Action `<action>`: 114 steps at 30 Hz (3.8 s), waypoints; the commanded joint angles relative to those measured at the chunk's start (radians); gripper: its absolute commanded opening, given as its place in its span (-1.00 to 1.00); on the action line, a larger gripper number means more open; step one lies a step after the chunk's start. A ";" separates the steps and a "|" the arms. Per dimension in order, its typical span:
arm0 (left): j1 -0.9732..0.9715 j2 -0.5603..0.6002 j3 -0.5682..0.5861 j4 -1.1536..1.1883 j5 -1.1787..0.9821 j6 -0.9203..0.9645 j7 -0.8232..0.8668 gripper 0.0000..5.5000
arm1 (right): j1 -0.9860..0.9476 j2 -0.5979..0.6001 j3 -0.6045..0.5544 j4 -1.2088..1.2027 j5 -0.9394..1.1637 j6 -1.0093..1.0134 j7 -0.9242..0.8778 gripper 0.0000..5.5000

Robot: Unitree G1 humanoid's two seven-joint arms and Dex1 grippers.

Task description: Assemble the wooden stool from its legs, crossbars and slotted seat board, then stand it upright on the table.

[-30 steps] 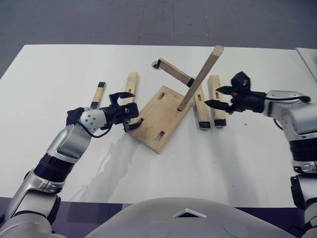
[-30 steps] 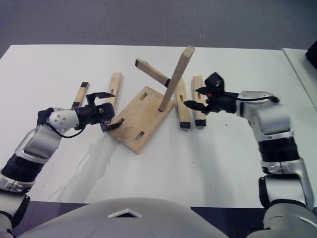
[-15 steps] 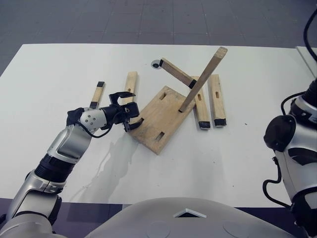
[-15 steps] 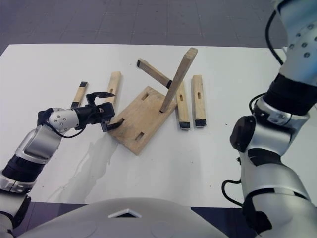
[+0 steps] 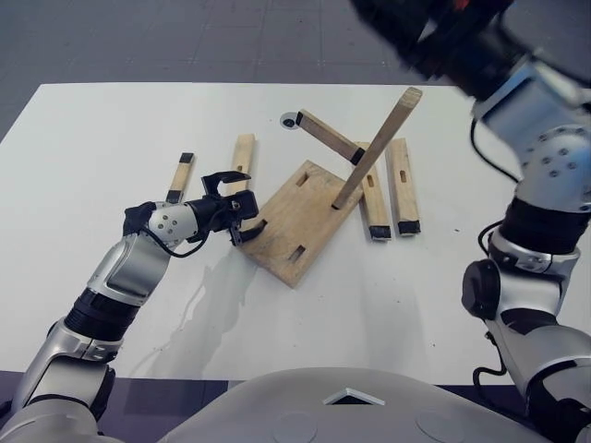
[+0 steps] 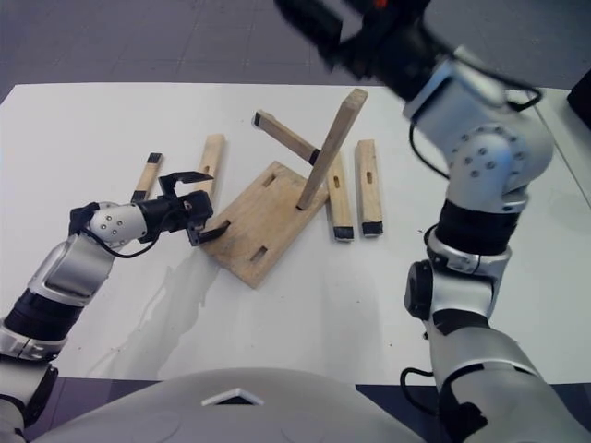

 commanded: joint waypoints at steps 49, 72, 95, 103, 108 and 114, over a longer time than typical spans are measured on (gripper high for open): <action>-0.052 -0.173 0.077 -0.039 -0.039 0.502 0.300 0.96 | 0.712 0.078 0.063 -0.070 -0.625 -0.332 -0.212 -0.24; -0.019 -0.342 -0.073 -0.005 -0.135 0.199 0.128 0.96 | 0.386 -0.008 -0.001 0.012 -0.087 -0.182 0.173 -0.24; -0.203 -0.414 0.587 -0.179 -1.571 0.878 0.347 0.79 | 0.466 -0.174 0.117 0.018 0.286 0.142 0.603 -0.24; -0.220 -0.377 0.579 -0.154 -1.758 0.845 0.458 0.75 | 0.492 -0.181 0.170 -0.004 0.250 0.131 0.635 -0.24; -0.213 -0.340 0.557 -0.149 -1.797 0.825 0.466 0.43 | 0.495 -0.180 0.174 -0.002 0.244 0.122 0.637 -0.24; -0.209 -0.310 0.534 -0.132 -1.822 0.806 0.471 0.03 | 0.508 -0.188 0.194 -0.016 0.216 0.112 0.655 -0.24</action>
